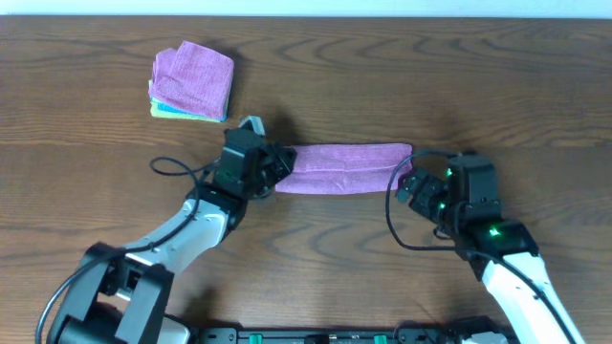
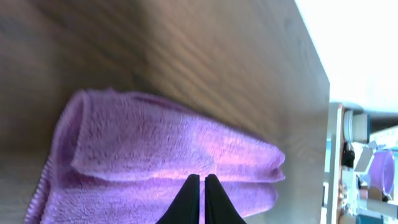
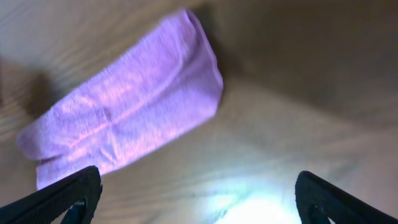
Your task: Fold the cloth
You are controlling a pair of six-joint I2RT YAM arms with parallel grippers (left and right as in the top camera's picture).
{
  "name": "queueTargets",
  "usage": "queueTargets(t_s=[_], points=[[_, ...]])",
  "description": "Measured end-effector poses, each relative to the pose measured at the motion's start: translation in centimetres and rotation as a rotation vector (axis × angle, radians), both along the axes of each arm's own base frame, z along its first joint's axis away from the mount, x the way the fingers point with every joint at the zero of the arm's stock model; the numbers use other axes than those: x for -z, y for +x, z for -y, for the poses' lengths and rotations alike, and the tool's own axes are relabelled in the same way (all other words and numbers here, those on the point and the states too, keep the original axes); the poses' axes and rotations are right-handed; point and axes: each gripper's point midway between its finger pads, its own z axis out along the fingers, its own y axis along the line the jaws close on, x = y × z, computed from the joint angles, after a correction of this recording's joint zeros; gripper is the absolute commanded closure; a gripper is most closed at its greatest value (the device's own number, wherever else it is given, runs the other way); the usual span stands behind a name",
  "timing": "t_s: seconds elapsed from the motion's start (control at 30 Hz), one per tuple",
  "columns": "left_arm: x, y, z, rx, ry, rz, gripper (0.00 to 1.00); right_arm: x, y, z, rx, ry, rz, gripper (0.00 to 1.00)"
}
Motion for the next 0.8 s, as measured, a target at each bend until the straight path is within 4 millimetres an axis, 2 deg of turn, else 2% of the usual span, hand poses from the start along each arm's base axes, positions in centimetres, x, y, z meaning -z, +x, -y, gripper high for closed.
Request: queueTargets(t_s=[0.17, 0.4, 0.53, 0.8], points=[[2.7, -0.3, -0.1, -0.009, 0.026, -0.068, 0.94, 1.1, -0.5, -0.6, 0.036, 0.064, -0.069, 0.01], [6.4, -0.8, -0.6, -0.027, 0.069, -0.15, 0.94, 3.3, 0.7, -1.1, 0.051, 0.078, -0.114, 0.01], [7.3, -0.8, -0.8, -0.035, 0.083, -0.166, 0.94, 4.6, 1.5, -1.3, 0.053, 0.08, -0.13, 0.01], [7.5, -0.8, -0.9, -0.039, 0.089, -0.168, 0.94, 6.6, 3.1, -1.6, 0.056, 0.082, -0.13, 0.01]])
